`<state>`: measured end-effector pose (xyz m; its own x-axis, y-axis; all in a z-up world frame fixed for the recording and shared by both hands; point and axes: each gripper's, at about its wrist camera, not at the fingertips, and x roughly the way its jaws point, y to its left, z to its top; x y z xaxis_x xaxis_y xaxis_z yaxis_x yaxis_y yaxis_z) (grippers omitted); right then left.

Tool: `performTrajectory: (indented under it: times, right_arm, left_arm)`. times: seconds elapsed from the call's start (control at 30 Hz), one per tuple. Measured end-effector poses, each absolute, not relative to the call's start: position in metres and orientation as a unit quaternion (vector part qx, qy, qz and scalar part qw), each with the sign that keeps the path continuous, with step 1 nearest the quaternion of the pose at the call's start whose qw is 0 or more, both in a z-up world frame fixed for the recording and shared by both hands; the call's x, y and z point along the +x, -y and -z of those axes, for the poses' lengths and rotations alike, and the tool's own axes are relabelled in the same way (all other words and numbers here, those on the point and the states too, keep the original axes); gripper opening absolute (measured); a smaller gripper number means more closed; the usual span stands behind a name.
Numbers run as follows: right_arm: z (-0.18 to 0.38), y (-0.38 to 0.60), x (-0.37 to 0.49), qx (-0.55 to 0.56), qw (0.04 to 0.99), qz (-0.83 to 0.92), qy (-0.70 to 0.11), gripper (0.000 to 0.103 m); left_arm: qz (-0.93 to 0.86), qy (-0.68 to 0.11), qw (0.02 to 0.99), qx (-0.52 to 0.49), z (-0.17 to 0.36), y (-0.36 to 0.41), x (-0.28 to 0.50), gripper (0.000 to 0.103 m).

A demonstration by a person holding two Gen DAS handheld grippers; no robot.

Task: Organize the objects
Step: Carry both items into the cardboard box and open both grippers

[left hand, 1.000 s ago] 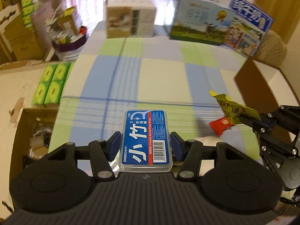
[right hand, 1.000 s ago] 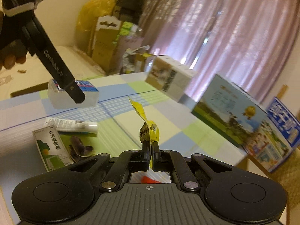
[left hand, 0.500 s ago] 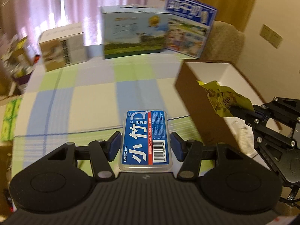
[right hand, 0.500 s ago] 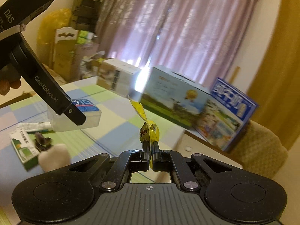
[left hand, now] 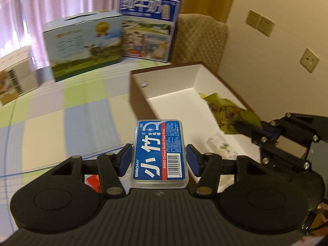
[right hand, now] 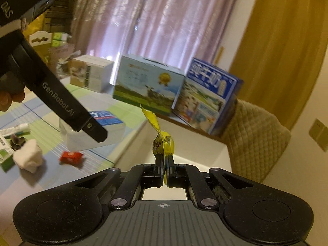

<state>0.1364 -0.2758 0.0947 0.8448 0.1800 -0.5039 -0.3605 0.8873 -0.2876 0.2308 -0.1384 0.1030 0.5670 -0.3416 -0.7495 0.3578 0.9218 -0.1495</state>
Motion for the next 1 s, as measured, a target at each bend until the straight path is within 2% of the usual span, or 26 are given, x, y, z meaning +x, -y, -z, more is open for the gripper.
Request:
performTrajectory:
  times: [0.4,1.0]
  right_arm:
    - [-0.077,0.321,0.156,-0.158,0.940,-0.115,-0.282,0.000]
    - [-0.058,0.351,0.196,-0.136,0.933,-0.088,-0.323,0.000]
  left_arm:
    - [0.226,-0.440,0.869,0.027,-0.083,0.212,0.248,0.052]
    - [0.205,-0.469,0.859,0.020,-0.052,0.241,0.280,0.052]
